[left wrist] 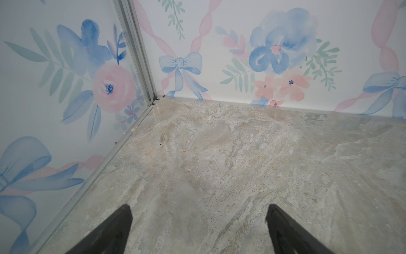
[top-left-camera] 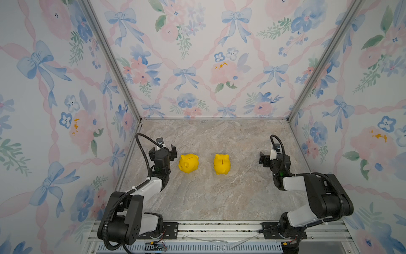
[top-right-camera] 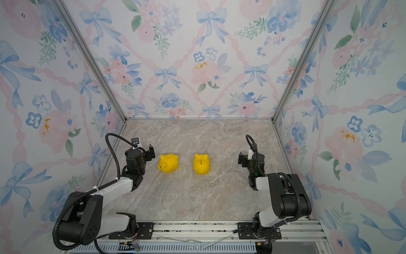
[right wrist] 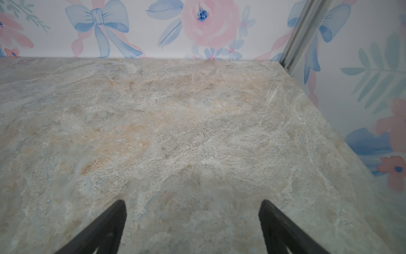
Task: Open piggy banks
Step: Adjust the piggy bank at the center of the board.
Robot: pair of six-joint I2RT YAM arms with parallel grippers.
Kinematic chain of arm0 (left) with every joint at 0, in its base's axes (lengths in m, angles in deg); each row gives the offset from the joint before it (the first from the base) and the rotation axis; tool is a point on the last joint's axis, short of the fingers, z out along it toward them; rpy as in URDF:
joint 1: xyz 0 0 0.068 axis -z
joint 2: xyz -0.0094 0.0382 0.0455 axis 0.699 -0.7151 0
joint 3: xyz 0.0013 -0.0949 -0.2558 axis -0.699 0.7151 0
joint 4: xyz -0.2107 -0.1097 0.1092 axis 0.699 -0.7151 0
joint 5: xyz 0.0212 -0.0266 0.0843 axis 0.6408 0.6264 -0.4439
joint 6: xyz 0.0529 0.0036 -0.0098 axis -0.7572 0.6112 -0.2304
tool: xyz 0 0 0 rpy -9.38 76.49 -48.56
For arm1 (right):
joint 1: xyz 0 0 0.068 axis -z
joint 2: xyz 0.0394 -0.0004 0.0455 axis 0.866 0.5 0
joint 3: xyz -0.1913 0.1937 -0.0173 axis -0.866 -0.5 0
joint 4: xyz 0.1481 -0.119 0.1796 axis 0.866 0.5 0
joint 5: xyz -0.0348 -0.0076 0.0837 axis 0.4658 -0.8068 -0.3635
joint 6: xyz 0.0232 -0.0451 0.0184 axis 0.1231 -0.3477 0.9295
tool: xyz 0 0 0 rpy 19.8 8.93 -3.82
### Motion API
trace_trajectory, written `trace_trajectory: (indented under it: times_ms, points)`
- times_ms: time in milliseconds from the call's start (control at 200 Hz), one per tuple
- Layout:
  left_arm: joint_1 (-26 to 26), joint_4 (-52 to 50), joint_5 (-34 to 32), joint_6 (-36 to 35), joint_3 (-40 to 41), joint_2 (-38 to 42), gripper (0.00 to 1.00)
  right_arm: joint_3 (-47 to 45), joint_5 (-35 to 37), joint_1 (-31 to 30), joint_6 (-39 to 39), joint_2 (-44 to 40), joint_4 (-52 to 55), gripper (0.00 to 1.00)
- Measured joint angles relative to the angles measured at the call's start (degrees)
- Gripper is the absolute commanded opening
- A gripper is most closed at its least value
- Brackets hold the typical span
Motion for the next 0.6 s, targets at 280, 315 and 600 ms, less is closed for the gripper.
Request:
trace_trajectory:
  times_ms: [280,315,600]
  points:
    - [3.56,-13.44,0.85,7.23,-6.99,0.83,0.98,2.05,2.08,-3.41,-1.42,-3.28,7.26,0.96]
    - [3.56,-14.95,1.16,7.67,-7.78,0.83,0.98,3.74,2.6,-4.39,-1.77,-4.96,11.13,0.96]
    - [6.45,-31.26,3.58,9.33,-20.87,-1.55,0.98,21.79,5.99,-18.64,-1.33,-11.96,35.34,0.96]
